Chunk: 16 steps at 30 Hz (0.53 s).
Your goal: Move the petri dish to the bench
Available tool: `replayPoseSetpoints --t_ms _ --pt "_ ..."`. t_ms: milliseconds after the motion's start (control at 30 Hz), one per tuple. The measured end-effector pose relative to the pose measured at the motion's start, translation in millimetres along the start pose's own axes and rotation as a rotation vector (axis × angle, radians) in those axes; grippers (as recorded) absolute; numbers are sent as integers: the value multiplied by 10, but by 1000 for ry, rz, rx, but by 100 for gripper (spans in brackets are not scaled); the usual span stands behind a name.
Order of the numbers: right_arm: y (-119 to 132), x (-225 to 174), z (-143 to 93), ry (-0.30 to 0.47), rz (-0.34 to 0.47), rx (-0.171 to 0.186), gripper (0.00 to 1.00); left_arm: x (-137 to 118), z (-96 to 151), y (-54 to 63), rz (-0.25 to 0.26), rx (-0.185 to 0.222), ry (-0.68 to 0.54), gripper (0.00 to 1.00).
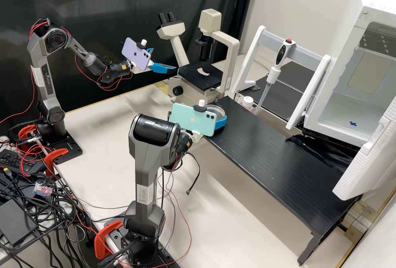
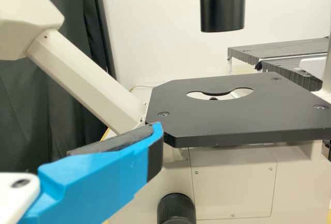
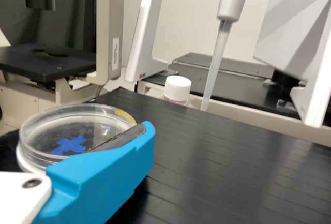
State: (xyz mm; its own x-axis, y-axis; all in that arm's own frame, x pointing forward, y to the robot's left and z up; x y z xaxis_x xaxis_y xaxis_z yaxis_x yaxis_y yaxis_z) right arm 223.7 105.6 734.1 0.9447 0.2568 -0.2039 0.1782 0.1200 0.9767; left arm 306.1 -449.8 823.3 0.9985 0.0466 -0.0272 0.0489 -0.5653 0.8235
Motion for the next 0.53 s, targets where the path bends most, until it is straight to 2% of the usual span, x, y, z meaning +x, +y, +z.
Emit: replayPoseSetpoints --t_ms 167,367,433,533 --pt "168 -298 -17 36 57 14 100 0 0 0 0 0 0 100" --pt "422 -692 -87 118 213 31 100 0 0 0 0 0 0 100" --pt "498 -795 -91 137 267 44 100 0 0 0 0 0 0 100" --pt "573 -893 -33 137 312 81 100 0 0 0 0 0 0 100"
